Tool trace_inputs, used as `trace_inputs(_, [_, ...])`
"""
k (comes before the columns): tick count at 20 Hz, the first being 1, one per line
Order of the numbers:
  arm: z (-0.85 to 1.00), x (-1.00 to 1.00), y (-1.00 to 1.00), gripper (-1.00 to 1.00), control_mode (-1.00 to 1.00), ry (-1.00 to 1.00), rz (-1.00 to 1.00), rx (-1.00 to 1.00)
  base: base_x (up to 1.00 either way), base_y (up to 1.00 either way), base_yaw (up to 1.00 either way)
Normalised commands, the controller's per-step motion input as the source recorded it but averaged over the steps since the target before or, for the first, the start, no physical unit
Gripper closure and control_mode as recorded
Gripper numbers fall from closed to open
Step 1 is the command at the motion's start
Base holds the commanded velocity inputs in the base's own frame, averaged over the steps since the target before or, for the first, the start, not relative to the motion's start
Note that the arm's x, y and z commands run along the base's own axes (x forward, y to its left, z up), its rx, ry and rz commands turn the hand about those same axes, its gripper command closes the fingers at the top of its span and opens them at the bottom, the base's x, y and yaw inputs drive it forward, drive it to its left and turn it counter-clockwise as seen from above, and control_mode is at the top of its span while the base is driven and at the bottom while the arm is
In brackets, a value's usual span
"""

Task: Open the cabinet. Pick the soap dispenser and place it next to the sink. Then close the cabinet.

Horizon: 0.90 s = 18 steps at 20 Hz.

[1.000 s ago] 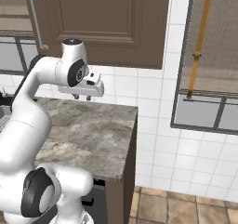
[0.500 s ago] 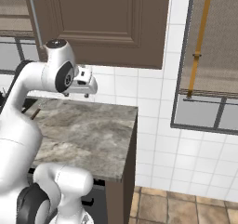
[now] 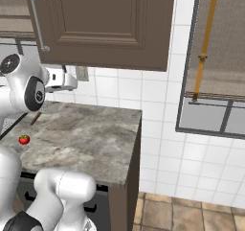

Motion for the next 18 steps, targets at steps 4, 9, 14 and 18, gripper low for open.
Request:
trace_inputs(4, [0.48,0.07,0.47,-1.00,-1.00,-0.10,0.00,0.00,0.00,0.00,0.00])
trace_inputs(9, [0.55,0.06,0.38,-1.00,-1.00,-0.01,0.00,0.00,0.00,0.00,0.00])
trace_inputs(14, [0.54,0.05,0.34,-1.00,-1.00,0.00,0.00,0.00,0.00,0.00,0.00])
trace_inputs(18, [0.45,0.15,0.29,-1.00,-1.00,0.00,0.02,0.00,0.00,0.00,0.00])
